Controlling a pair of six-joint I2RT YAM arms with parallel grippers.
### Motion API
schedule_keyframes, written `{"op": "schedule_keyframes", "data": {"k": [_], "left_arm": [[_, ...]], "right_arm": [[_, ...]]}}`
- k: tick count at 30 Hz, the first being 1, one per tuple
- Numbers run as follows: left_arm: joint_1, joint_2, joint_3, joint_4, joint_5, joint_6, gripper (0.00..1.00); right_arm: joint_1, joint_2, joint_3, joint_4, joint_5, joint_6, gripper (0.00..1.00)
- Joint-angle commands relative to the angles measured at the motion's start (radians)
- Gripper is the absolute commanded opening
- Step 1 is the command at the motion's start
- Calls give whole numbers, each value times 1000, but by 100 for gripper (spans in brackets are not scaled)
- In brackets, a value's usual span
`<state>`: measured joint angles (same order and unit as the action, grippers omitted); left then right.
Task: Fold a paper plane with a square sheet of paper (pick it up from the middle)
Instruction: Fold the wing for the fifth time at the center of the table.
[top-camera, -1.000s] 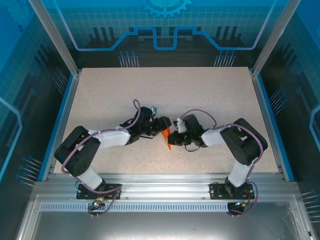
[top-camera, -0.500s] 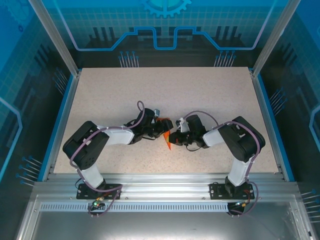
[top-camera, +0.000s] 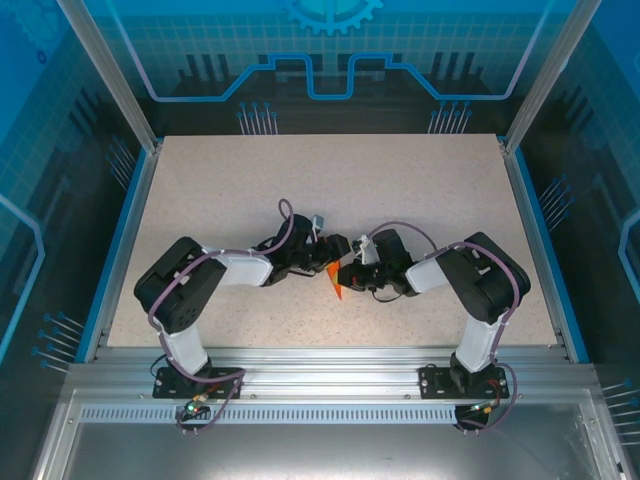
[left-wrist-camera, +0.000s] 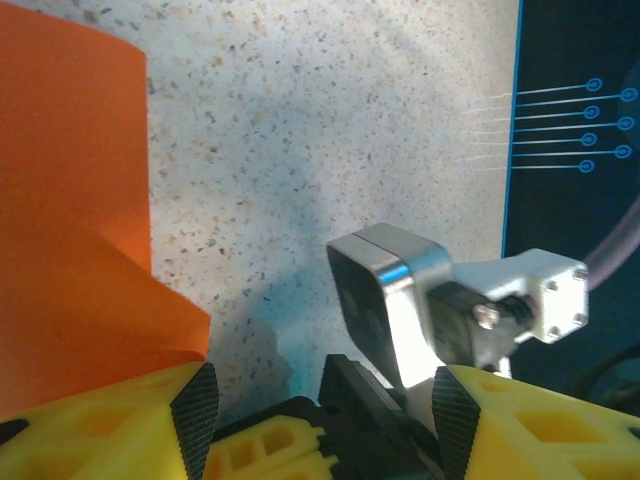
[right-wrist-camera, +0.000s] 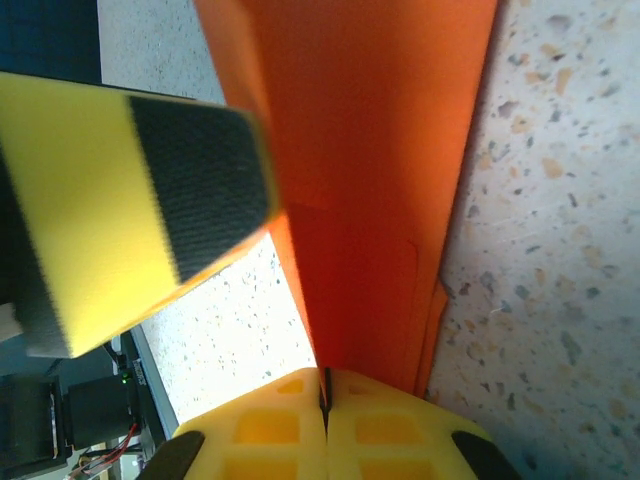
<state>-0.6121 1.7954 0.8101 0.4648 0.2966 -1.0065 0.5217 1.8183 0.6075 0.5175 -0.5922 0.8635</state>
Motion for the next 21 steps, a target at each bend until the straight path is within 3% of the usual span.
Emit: {"op": "schedule_keyframes", "data": {"k": [1,14,21], "left_arm": [[5,38,20,25,2,20,62],[6,81,13,25,-11,39,62],[5,87,11,39,-4,35,62]], "right_arm": [[-13,21,-14,-20,23,8,6],[-13,-101,-48,-106,82,19,16],[-6,-108,-23,-190,98,-13,12]]}}
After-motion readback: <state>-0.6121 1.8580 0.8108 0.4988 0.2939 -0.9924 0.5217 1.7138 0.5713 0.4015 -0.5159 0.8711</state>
